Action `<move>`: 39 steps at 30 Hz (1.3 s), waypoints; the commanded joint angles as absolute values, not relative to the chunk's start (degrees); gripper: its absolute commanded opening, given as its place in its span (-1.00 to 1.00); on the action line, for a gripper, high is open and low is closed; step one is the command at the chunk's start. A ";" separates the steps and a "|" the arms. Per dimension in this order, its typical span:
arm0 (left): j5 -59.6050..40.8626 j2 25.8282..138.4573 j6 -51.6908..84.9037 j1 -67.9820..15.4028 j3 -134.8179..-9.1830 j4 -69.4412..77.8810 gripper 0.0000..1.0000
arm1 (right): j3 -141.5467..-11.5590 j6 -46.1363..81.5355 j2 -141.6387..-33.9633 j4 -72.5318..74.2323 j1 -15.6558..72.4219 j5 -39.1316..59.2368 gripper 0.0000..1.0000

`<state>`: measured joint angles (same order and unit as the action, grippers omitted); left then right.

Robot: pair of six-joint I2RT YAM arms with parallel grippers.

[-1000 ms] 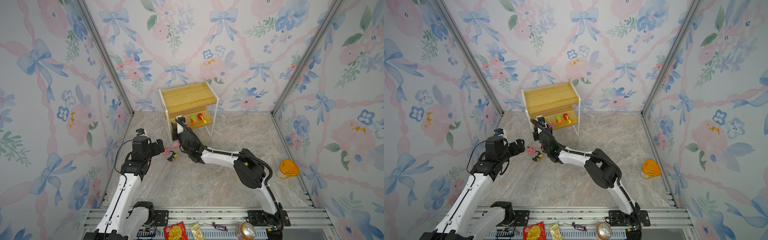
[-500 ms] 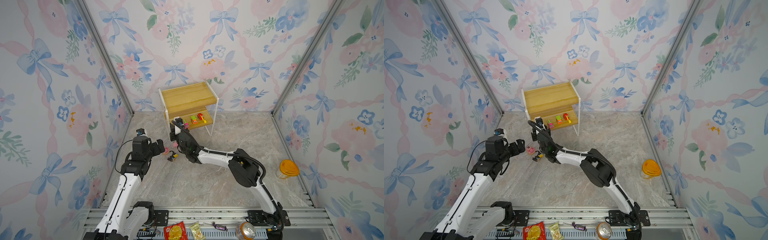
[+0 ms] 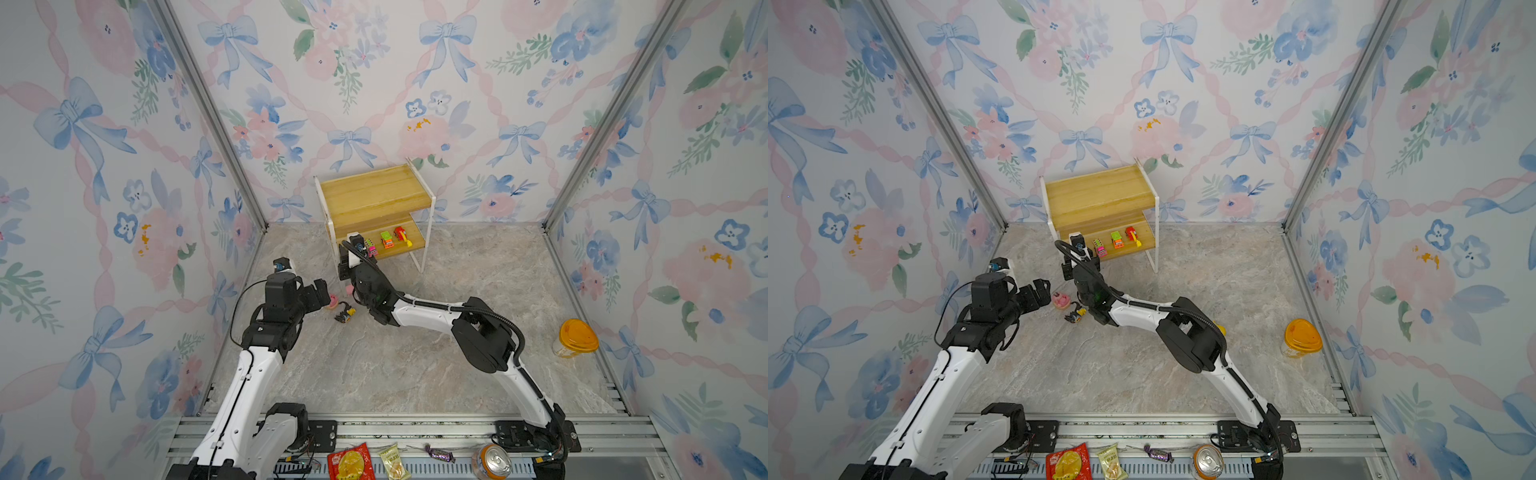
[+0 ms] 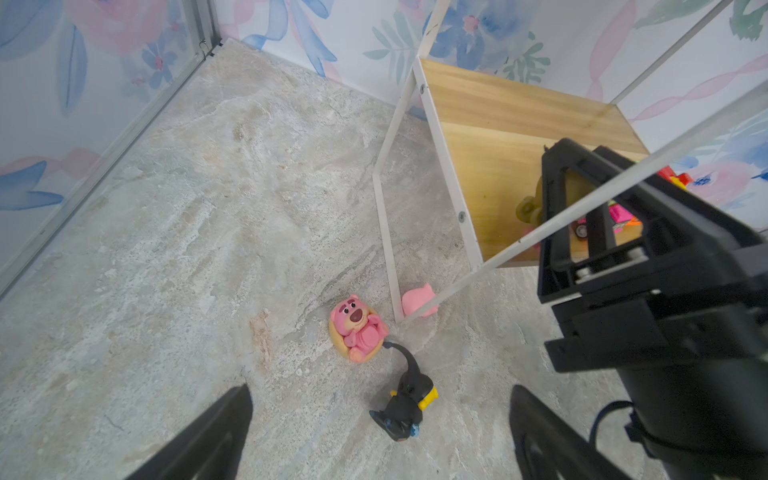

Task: Place and organize the plastic toys onto the shelf
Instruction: 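Lower the blonde doll onto the lower shelf beside the pink truck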

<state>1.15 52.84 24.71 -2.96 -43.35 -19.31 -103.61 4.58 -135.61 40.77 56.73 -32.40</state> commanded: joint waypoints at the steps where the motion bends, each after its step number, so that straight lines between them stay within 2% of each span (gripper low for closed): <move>1: 0.18 52.56 25.40 -2.66 -42.61 -17.95 0.95 | -106.14 3.86 -137.66 42.98 56.69 -32.30 -0.42; 7: 0.02 52.58 25.40 -2.64 -42.56 -17.92 0.94 | -107.21 4.08 -138.43 42.22 56.33 -32.31 -0.40; 29: -0.49 52.58 25.31 -2.55 -42.54 -17.55 0.95 | -106.75 3.98 -136.90 43.10 56.34 -31.72 -0.03; 39: -0.97 52.58 25.24 -2.29 -42.44 -17.40 0.96 | -104.86 3.25 -135.02 45.16 56.33 -31.73 0.05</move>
